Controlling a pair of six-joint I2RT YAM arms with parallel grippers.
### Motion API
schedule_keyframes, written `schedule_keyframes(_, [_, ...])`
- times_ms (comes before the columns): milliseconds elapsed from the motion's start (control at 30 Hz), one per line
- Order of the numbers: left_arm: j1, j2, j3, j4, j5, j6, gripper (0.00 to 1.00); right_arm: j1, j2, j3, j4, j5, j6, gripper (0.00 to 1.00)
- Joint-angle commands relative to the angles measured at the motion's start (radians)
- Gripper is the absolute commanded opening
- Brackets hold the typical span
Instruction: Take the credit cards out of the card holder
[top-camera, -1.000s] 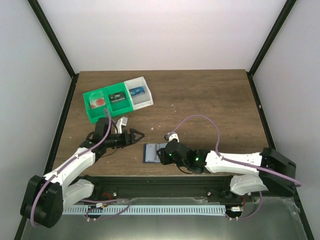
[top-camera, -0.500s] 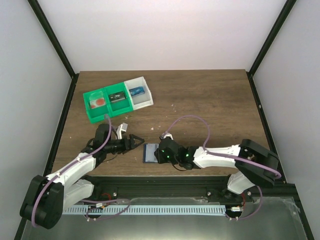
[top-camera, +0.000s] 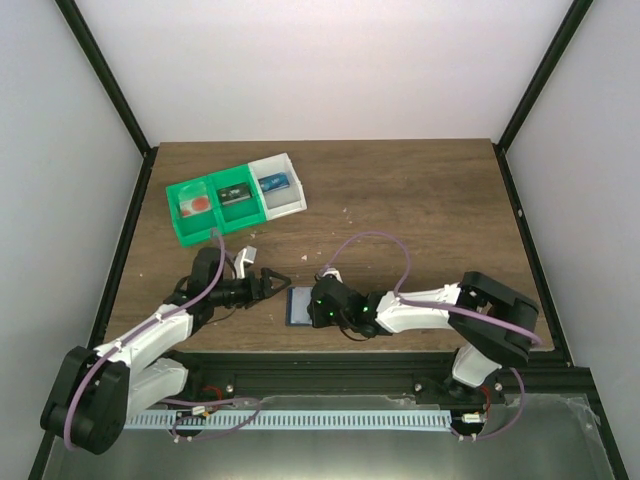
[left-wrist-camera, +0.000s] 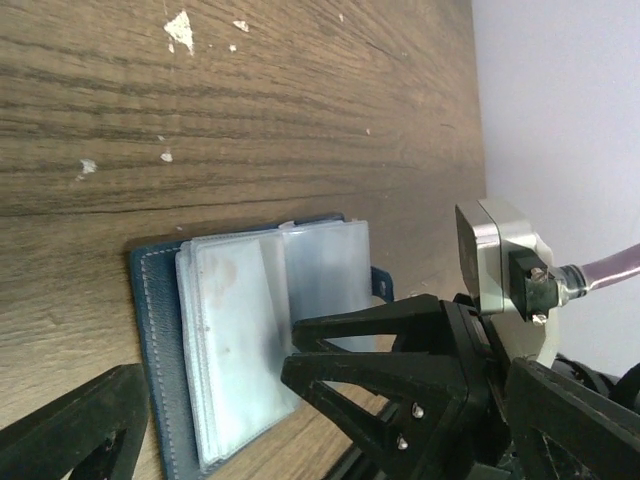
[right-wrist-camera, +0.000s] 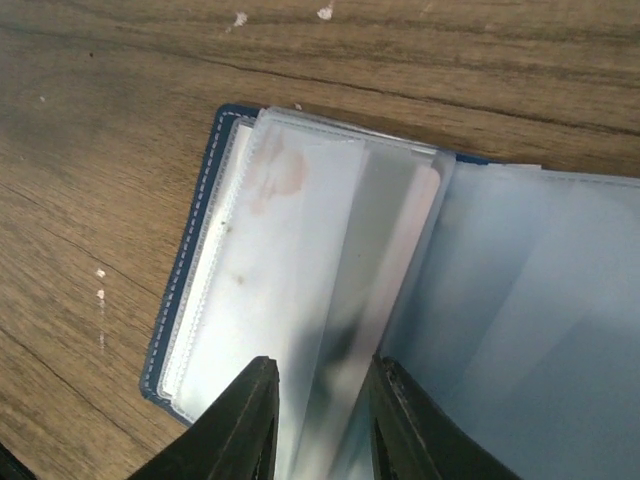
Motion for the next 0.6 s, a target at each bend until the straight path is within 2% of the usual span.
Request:
schedule_keyframes(0, [-0.005, -0.006, -0.013, -0.012, -0.063, 0.032, 1.00, -0.006, 0.028, 0.036, 0.000, 0.000, 0.004, 0.26])
schedule_keyframes(300, [-0.006, 0.084, 0.004, 0.004, -0.036, 0.055, 1.00, -0.007, 0.021, -0.011, 0.023, 0.003, 0.022, 0.23])
schedule_keyframes(433, [-0.008, 0.072, -0.003, 0.038, -0.025, 0.043, 0.91, -0.007, 0.023, -0.019, 0.037, -0.003, 0.017, 0.14])
schedule_keyframes(567, [-0.012, 0.069, -0.043, 0.106, -0.043, -0.002, 0.91, -0.007, 0.035, -0.017, 0.030, 0.002, 0.021, 0.11])
